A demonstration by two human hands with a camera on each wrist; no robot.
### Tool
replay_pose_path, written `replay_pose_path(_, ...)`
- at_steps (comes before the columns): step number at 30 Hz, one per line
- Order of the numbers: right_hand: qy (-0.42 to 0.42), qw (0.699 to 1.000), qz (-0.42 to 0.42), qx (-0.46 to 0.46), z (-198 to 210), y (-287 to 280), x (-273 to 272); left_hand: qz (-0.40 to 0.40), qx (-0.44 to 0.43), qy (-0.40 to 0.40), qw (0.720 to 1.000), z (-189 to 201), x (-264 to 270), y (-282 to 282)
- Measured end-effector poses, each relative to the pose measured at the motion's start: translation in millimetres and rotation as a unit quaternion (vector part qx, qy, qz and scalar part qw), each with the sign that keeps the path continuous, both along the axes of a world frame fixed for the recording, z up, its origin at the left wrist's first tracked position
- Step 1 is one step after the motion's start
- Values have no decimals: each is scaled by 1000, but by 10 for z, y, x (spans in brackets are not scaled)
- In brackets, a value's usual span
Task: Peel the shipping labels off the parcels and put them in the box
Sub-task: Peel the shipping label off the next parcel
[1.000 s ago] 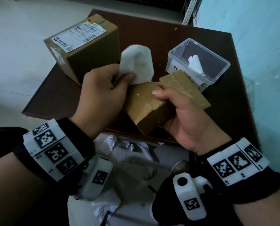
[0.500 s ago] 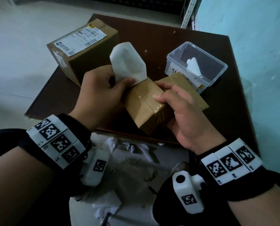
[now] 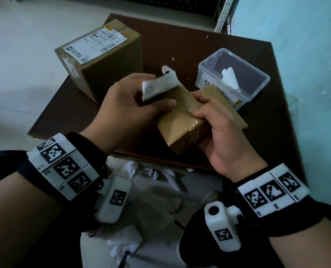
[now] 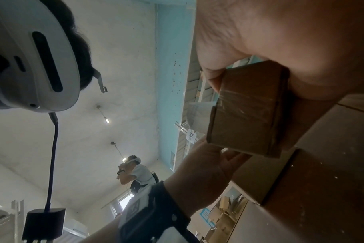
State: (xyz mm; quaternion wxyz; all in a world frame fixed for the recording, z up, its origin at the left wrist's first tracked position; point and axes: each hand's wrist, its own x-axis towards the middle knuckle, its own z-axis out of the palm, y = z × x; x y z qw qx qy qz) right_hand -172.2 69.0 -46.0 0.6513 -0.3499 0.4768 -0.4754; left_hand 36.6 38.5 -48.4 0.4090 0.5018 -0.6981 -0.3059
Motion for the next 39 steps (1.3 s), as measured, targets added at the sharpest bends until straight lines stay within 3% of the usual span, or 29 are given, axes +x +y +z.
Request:
replay_pose_path(12,14,999,28,-16,-19,31,-22,100,-19,14,995,0,59,-55)
replay_pose_path(17,17,999,29,-24,6,44,-9,129,23,77,988,2,17,-50)
replay_pose_path(19,12,999,16,-31,5,50,-1,101,21,102,989,14,8,-36)
replay_pose_path(23,19,998,-1,-60,18,66,22,37,-97,-6,995,53,-59,71)
replay_pose_path(26,50,994,20,-92,-2,79,36,-32,-102,3,994,86,-118,155)
replay_pose_path(29,113,984,21,-136,-13,104,66,-12,-54,17,998,75,-169,177)
replay_pose_path(33,151,973,16,-172,-60,143,109,48,-52,36,997,2,-206,162)
replay_pose_path(39,151,974,-12,-166,-63,161,111,39,-26,72,996,29,-121,77)
